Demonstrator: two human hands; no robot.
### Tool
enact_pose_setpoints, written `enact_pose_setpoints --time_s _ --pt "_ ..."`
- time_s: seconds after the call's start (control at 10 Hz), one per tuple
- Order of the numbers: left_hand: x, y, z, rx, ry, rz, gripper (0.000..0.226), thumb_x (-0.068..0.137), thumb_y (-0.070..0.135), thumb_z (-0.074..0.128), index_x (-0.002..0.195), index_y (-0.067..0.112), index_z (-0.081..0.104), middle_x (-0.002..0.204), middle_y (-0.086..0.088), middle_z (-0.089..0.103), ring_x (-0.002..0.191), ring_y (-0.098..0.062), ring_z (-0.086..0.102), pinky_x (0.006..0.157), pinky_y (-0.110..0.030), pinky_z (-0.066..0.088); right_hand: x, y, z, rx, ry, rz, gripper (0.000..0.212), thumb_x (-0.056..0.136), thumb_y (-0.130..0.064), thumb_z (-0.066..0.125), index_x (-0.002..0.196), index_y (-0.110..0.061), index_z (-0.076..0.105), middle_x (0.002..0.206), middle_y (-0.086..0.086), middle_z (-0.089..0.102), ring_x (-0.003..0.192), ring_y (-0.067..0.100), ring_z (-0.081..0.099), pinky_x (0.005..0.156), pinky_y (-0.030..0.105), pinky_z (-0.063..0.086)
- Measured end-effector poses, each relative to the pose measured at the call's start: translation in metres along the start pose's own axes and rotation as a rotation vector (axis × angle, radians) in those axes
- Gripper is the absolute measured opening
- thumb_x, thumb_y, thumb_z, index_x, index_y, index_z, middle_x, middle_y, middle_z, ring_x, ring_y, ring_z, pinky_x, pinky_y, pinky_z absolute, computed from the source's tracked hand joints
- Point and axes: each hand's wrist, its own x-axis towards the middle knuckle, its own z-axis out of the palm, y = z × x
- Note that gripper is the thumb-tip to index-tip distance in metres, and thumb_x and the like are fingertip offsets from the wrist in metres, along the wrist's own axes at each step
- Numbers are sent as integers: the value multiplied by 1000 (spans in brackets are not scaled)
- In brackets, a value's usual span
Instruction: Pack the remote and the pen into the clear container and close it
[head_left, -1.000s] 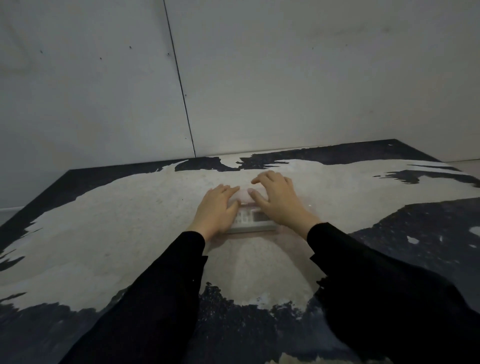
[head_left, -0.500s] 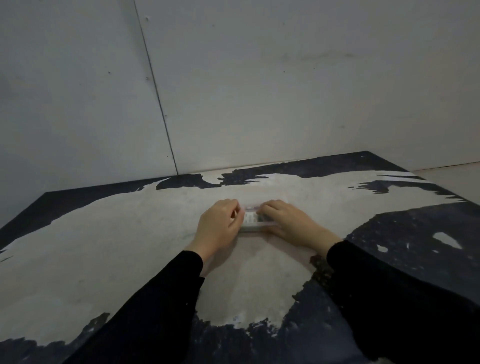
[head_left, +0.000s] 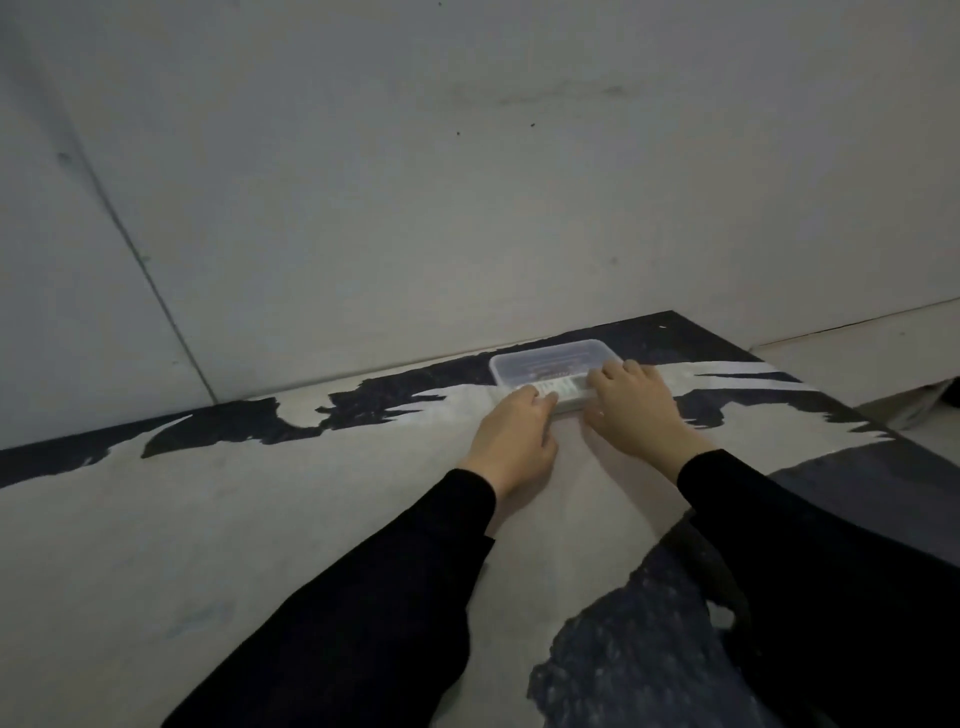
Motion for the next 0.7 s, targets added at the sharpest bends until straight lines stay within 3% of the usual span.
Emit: enact_pose_setpoints --time_s 0.2,0.3,0.4,0.5,0.6,0.7 --pt "91 20 35 14 -72 17 58 86 18 48 141 8 30 141 -15 42 129 -31 40 102 -44 40 46 57 28 16 -107 171 54 83 -31 44 130 -5 42 133 17 52 126 35 44 112 50 25" --pt "122 26 49 4 -53 37 57 87 19 47 141 7 30 141 -15 42 130 -30 38 104 -42 40 66 79 38 71 -128 221 57 84 -31 45 134 -4 37 138 17 47 132 34 36 111 51 27" --pt "141 28 57 18 -14 47 54 88 19 46 138 5 33 139 -16 44 129 -31 39 104 -42 39 74 89 46 154 -122 247 56 85 -30 47 132 -4 34 140 17 41 133 33 33 101 53 42" --pt "146 30 61 32 -20 55 54 90 22 43 139 4 31 141 -16 42 131 -30 36 109 -41 33 80 93 48 170 -135 254 59 85 -33 48 133 -3 33 142 17 38 136 34 29 103 54 40" --pt "146 27 67 30 6 85 59 91 24 40 143 4 23 149 -16 32 139 -29 25 116 -40 23 83 96 53 139 -157 257 71 86 -39 46 142 -3 22 152 18 27 143 34 19 115 57 21" --pt "138 22 66 88 -91 93 65 92 28 37 147 8 10 158 -17 8 147 -29 1 121 -42 5 81 99 50 113 -231 252 79 90 -48 37 149 -10 1 160 12 3 148 28 -2 116 58 -2"
